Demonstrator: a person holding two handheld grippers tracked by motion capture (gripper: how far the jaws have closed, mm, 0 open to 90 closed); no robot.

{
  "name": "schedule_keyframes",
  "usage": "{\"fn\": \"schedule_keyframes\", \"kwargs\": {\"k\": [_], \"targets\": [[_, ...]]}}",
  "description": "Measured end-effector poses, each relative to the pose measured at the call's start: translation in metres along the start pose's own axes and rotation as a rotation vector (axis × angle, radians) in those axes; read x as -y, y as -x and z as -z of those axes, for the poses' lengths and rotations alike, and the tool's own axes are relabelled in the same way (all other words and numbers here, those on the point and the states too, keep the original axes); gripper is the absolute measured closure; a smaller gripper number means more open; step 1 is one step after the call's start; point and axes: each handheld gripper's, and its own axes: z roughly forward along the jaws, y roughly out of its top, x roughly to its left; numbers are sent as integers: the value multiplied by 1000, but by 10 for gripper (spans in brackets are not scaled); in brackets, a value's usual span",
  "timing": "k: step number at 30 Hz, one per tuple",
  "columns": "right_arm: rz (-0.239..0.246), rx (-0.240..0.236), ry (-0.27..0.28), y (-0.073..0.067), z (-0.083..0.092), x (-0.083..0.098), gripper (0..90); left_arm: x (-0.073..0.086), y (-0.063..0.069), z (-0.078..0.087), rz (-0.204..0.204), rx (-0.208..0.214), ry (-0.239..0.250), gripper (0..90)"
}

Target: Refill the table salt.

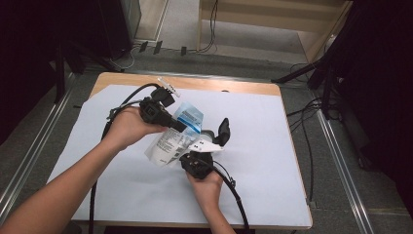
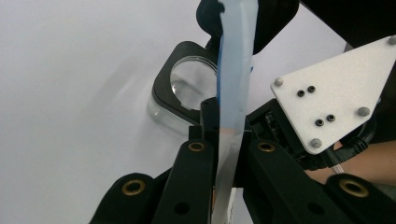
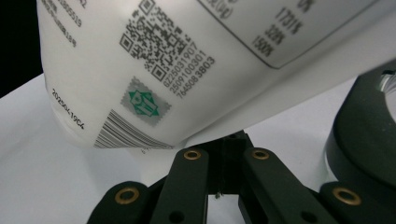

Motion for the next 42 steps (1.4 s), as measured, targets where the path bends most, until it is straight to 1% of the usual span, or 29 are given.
{"fn": "schedule_keyframes", "kwargs": {"k": [5,11,12,13,17,22,23,24,26,27,29,30,40,42], "targets": [[-9,-6,7,-1,-1,-1,900,-3,-2,-3,9,-5,-4,900],[-12,-7,5,-4,-3,1,900,-5,-3,-7,10,-9,-20,900],[-14,-9,6,-4,-3,1,900,-6,-3,-7,11,-2,-25,900],[-14,-8,8,-4,-3,1,900,-6,-3,-7,14,-9,-23,900],[-26,-11,13,-3,-5,2,900,-7,-5,-9,24,-9,-26,900],[-35,-17,10,-3,-6,3,900,-9,-4,-14,24,-18,-33,900],[-34,-16,10,-3,-7,3,900,-10,-5,-15,25,-12,-38,900],[-34,-16,10,-3,-7,3,900,-10,-5,-16,27,-17,-36,900],[-40,-21,14,-2,-8,3,900,-11,-5,-17,29,-20,-35,900],[-46,-22,13,-2,-9,3,900,-11,-6,-17,28,-13,-42,900],[-52,-27,11,-2,-9,3,900,-12,-6,-19,36,-20,-36,900],[-57,-30,14,-2,-9,3,900,-13,-6,-19,36,-15,-40,900],[-69,-35,28,-1,-8,2,900,-20,-4,-25,25,-28,-49,900],[-76,-38,30,0,-8,1,900,-21,-5,-26,33,-31,-48,900]]}}
